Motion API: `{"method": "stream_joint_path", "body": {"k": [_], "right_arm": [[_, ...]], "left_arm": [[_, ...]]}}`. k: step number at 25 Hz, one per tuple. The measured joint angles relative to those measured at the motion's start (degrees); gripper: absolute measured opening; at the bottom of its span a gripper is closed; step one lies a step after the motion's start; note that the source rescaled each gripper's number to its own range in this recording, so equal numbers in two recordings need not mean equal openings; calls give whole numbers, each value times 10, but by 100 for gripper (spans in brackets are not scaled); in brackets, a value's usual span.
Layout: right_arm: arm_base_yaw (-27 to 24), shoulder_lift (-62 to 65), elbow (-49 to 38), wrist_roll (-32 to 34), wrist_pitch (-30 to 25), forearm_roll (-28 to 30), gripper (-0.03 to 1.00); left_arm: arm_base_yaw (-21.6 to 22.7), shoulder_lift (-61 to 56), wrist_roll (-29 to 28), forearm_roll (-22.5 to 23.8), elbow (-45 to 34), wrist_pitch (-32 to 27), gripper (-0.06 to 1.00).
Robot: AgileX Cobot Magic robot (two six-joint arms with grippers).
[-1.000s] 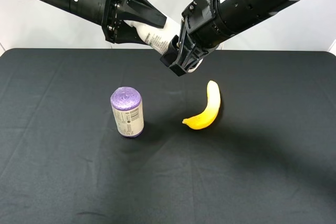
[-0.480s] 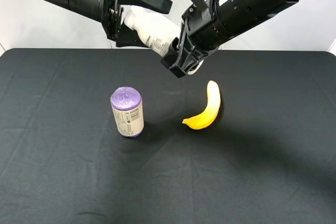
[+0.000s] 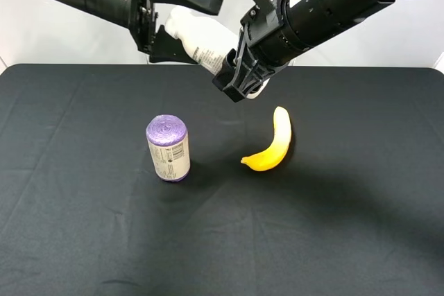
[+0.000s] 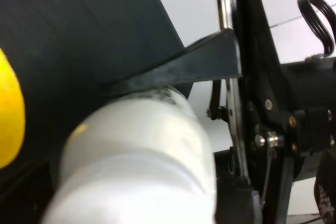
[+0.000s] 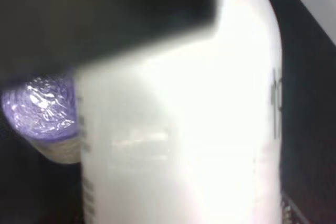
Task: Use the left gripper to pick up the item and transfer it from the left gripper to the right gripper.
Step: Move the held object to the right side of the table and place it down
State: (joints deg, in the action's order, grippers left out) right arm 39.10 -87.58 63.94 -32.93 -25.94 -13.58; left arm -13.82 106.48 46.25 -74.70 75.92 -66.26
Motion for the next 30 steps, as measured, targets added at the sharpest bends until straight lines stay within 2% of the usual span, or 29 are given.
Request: {"method": "stream_joint_path", "body": {"k": [9,17,22,23,24,25,30], "right_arm": [[0,0,0,0,-1,0,16],[0,0,0,4,-2,0,16],[0,0,0,7,-2,0,16],[0,0,0,7,-3,0,16],[0,0,0,7,-4,0,16],[0,0,0,7,-5,0,16],[0,0,0,7,-6,1,16]], "left_arm": [[64,-16,0,18,0,-1,100],[139,-92,0,80,0,-1,100],[172,-175,-9,172,0,-1,100],[172,-175,-9,172,0,-1,100],[172,-195,-15,193,0,-1,100],[172,-237,-29,241,0,-2,100],[172,-332,-94,342,0,-3,100]]}}
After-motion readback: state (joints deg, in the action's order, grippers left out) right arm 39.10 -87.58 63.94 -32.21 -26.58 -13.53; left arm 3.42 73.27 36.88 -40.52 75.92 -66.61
